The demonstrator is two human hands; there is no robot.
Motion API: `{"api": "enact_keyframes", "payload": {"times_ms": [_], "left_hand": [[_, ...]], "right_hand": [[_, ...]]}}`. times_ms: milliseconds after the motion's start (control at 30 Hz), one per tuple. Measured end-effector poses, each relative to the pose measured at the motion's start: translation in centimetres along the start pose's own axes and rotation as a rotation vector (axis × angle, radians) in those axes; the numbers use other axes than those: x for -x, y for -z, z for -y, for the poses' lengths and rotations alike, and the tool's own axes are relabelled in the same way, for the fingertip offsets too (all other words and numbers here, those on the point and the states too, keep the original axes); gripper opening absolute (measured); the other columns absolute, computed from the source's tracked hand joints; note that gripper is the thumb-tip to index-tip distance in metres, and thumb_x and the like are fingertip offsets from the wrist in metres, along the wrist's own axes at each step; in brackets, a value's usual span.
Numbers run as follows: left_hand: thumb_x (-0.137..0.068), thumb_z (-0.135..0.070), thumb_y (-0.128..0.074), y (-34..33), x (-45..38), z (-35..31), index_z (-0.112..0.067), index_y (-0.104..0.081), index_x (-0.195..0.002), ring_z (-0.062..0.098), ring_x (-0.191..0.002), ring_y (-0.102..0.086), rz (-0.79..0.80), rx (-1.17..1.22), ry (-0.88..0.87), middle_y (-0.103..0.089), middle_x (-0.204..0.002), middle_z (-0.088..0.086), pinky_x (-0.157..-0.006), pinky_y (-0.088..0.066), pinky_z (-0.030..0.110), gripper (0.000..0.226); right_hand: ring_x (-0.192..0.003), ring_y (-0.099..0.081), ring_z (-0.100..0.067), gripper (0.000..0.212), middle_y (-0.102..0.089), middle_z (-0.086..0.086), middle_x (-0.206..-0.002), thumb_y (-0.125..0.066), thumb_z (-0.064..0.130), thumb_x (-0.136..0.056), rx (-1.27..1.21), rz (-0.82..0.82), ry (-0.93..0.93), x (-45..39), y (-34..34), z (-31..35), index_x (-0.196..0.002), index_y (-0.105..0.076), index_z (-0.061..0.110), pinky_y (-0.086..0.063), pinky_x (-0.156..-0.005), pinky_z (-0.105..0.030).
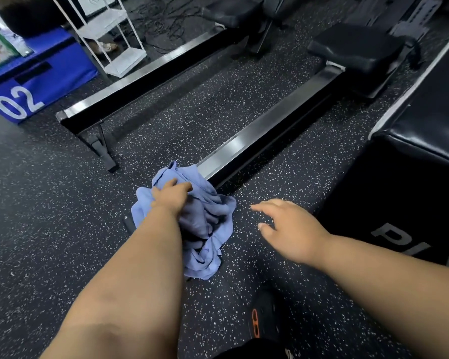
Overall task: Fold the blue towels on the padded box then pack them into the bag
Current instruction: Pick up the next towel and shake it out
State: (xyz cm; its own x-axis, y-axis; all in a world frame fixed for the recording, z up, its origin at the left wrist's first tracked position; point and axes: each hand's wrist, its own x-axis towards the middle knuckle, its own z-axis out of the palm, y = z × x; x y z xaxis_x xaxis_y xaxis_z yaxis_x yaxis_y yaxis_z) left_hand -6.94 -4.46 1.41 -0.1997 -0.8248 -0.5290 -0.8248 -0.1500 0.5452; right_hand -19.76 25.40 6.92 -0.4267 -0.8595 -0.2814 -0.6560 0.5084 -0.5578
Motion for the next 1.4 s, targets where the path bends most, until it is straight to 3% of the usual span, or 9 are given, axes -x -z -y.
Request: {"api": "enact_keyframes", "payload": {"times_ms": [167, 300, 367, 633, 800, 967, 1067, 1267, 1400], "left_hand": [[-0.048, -0.055, -0.067, -0.7, -3.0, 2.8, -0.036, -0.049, -0.155, 0.028, -0.149, -0.041, 0.033, 0.1, -0.034, -0.04, -0.166, -0.004, -0.126, -0.029, 0.046, 0.11], [-0.081, -0.031, -0.069, -0.3, 0.4, 1.3, -0.014, -0.043, -0.159, 0.027, -0.148, -0.043, 0.015, 0.128, -0.103, -0.043, -0.165, 0.003, -0.122, -0.031, 0.033, 0.084], [-0.094, -0.018, -0.065, -0.4, 0.7, 1.3, -0.009, -0.042, -0.159, 0.023, -0.142, -0.048, -0.01, 0.16, -0.115, -0.045, -0.162, 0.005, -0.108, -0.033, 0.022, 0.07], [-0.096, -0.017, -0.064, 0.6, 1.7, 1.6, -0.022, -0.073, -0.129, 0.007, -0.075, -0.062, -0.281, 0.424, -0.157, -0.076, -0.119, 0.0, -0.079, -0.053, 0.023, 0.035], [-0.09, -0.019, -0.079, 1.5, 2.0, 1.1, -0.029, -0.079, -0.09, 0.016, -0.103, -0.075, -0.263, 0.719, -0.138, -0.08, -0.102, -0.003, -0.102, -0.058, 0.038, 0.009], [-0.092, -0.014, -0.08, 3.7, 5.7, -1.4, -0.023, -0.081, -0.101, 0.016, -0.107, -0.075, -0.21, 0.855, -0.268, -0.08, -0.109, 0.002, -0.099, -0.06, 0.035, 0.013], [-0.094, -0.01, -0.078, 5.7, 8.7, -3.0, -0.02, -0.079, -0.104, 0.018, -0.109, -0.075, -0.191, 0.922, -0.358, -0.079, -0.112, 0.005, -0.097, -0.06, 0.033, 0.015], [-0.097, -0.009, -0.074, 8.4, 17.7, -6.7, -0.017, -0.077, -0.11, 0.016, -0.101, -0.077, -0.011, 1.032, -0.469, -0.08, -0.109, 0.005, -0.084, -0.061, 0.027, 0.016], [-0.099, -0.009, -0.071, 9.5, 25.3, -8.9, -0.015, -0.073, -0.114, 0.008, -0.074, -0.069, 0.091, 1.048, -0.517, -0.078, -0.092, 0.001, -0.057, -0.054, 0.015, 0.016]], "right_hand": [[-0.145, -0.04, -0.015, 0.051, -0.044, 0.01, -0.158, -0.049, 0.037, -0.106, 0.005, 0.005, 0.005, 0.7, -0.4, -0.1, -0.157, -0.043, 0.033, -0.032, -0.122, -0.033], [-0.144, -0.04, -0.015, 0.05, -0.044, 0.011, -0.158, -0.05, 0.037, -0.106, 0.003, 0.0, 0.008, 1.0, -0.5, 0.1, -0.156, -0.044, 0.034, -0.03, -0.121, -0.031], [-0.143, -0.042, -0.015, 0.049, -0.045, 0.011, -0.157, -0.05, 0.037, -0.106, 0.002, 0.0, 0.008, 1.0, -0.6, 0.1, -0.155, -0.046, 0.034, -0.032, -0.12, -0.032], [-0.137, -0.045, -0.013, 0.049, -0.046, 0.012, -0.154, -0.051, 0.038, -0.105, -0.012, 0.013, 0.002, 0.9, -0.8, 0.3, -0.153, -0.047, 0.035, -0.037, -0.117, -0.032], [-0.139, -0.045, -0.014, 0.05, -0.049, 0.011, -0.152, -0.052, 0.037, -0.105, -0.028, -0.002, -0.02, 0.7, -0.5, 0.5, -0.154, -0.046, 0.036, -0.037, -0.117, -0.033], [-0.103, -0.051, -0.007, 0.048, -0.053, 0.012, -0.141, -0.054, 0.035, -0.104, -0.111, -0.041, -0.055, 1.2, 0.6, 1.4, -0.151, -0.048, 0.038, -0.044, -0.099, -0.03], [-0.098, -0.052, -0.008, 0.047, -0.054, 0.012, -0.142, -0.055, 0.036, -0.103, -0.151, -0.071, -0.062, 1.9, 1.5, 2.1, -0.15, -0.049, 0.039, -0.047, -0.099, -0.033], [-0.12, -0.057, -0.01, 0.049, -0.052, 0.011, -0.144, -0.057, 0.037, -0.103, -0.267, -0.149, -0.073, 4.5, 4.1, 4.2, -0.15, -0.048, 0.042, -0.048, -0.104, -0.037], [-0.118, -0.06, -0.01, 0.047, -0.053, 0.014, -0.144, -0.059, 0.038, -0.103, -0.349, -0.234, -0.068, 7.7, 6.1, 5.7, -0.149, -0.05, 0.044, -0.053, -0.097, -0.034]]}}
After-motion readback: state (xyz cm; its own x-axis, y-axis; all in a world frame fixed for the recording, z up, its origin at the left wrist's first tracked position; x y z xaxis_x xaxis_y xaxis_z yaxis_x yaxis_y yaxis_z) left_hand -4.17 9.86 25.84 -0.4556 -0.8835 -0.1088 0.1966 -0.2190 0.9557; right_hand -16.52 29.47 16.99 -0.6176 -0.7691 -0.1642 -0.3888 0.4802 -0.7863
